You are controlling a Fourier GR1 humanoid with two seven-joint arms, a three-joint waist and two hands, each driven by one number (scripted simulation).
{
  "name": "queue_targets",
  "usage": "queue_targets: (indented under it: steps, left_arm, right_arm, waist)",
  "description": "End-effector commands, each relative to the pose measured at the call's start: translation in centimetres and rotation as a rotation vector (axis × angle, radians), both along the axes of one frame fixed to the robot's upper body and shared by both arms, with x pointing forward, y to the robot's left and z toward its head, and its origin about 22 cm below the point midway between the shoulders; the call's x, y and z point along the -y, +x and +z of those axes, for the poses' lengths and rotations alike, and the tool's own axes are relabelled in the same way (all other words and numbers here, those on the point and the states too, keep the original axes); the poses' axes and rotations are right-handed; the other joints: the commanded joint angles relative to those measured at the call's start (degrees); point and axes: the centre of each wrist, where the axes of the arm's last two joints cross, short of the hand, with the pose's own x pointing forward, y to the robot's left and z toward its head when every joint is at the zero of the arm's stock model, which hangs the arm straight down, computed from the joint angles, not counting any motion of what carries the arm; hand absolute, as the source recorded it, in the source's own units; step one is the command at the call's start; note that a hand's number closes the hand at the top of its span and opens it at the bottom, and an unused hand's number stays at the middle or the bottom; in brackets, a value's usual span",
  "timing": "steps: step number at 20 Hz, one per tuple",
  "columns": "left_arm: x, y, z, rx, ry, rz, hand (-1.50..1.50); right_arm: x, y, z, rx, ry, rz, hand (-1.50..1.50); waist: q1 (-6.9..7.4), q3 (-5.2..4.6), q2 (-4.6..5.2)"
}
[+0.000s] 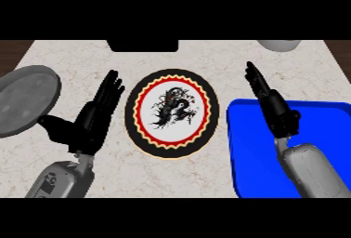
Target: Pick the bell pepper from the tray and place it in the plate
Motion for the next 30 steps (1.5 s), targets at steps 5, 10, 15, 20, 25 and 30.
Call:
queue_targets:
  steps: [5,10,15,20,25,30]
  left_arm:
    - [-7.6,-1.3,-2.7,-0.123,0.209,0.209,0.00]
    - [-8.7,-1.5,-3.9,-0.194,0.197,0.248,0.00]
    - [-10.1,0.8,-2.3,-0.189,0.224,0.210,0.00]
    - [-9.8,-0.5,-5.1,-0.197,0.233,0.179,0.00]
    - [-11.8,1.4,-3.6,-0.195,0.220,0.201,0.00]
    - [-10.8,0.5,-2.5,-0.197,0.248,0.181,0.00]
  right_arm:
    - [12.8,-2.2,3.0,-0.013,0.125,0.178,1.50]
    - [20.2,-5.1,0.9,0.166,-0.007,-0.232,-1.50]
    - [25.3,-11.4,-3.5,0.092,-0.032,0.006,-1.50]
    - [27.8,-12.1,-2.6,0.064,-0.290,0.076,-1.50]
    - [27.8,-11.2,0.1,0.035,-0.389,0.097,-1.50]
    - [25.6,-9.6,0.7,-0.030,-0.490,0.140,-1.50]
  waist:
    - [-1.99,-1.04,1.15]
    - [-4.14,-0.79,1.50]
    - [-2.15,-1.10,1.52]
    - [-1.23,-1.19,1.40]
    - [-1.43,-1.25,1.26]
    - [-0.99,-1.24,1.19]
